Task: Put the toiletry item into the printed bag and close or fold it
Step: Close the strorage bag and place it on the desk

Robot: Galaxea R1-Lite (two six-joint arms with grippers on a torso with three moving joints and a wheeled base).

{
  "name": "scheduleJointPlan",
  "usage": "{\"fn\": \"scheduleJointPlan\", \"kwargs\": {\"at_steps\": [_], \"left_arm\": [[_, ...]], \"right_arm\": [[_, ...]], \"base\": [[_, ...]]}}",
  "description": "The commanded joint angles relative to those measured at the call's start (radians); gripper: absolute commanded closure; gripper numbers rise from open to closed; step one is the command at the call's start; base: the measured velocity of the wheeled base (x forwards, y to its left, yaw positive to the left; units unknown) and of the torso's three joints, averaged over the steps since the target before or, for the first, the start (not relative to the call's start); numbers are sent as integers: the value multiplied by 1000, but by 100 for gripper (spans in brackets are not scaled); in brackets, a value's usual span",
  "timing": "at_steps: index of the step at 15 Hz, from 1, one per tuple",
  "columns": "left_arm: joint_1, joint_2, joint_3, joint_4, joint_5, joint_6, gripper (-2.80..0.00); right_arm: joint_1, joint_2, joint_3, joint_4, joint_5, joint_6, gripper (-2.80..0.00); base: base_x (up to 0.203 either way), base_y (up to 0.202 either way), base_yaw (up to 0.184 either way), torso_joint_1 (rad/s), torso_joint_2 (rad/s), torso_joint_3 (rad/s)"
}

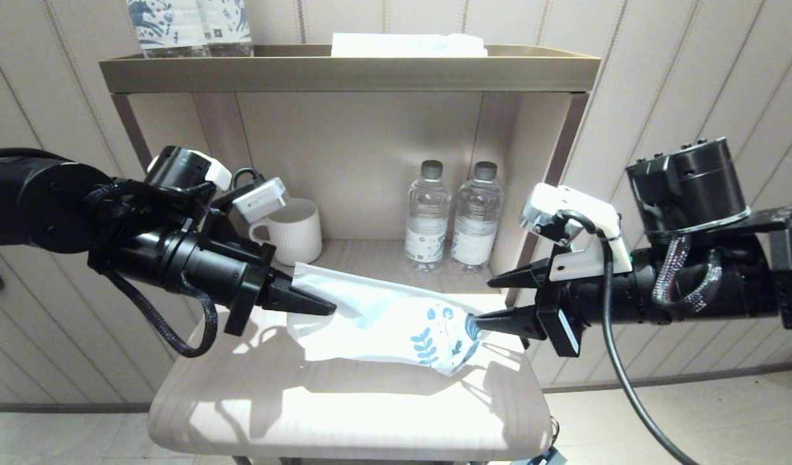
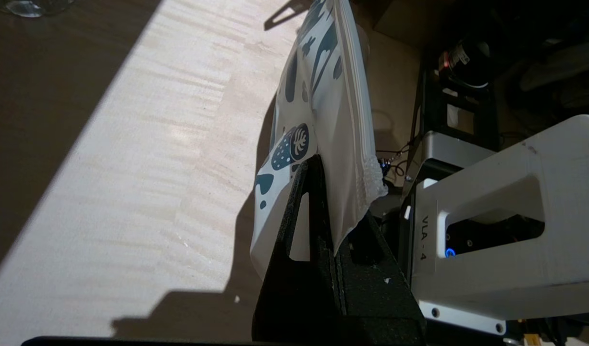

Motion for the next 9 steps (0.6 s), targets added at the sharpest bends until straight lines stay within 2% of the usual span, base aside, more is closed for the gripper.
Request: {"fn": "scheduleJointPlan", "kwargs": {"at_steps": [1,5,6,9], "left_arm": [[-1,2,0,2,-5,3,0],[3,29,-33,2,-2,-16,0],[7,39,-42,-1,-4,-39,0],[32,73,-46,-80,-5,-90,0]], "right_arm": [[-1,0,-19,1,3,-1,-280],[-5,-37,-48,8,-1,7,-280],[-11,-54,-39,2,-3,5,0],[-13,-67,-38,10,-1,7,0]], "base": [[0,0,0,0,0,0],[0,0,0,0,0,0],[0,0,0,0,0,0],[0,0,0,0,0,0]]}}
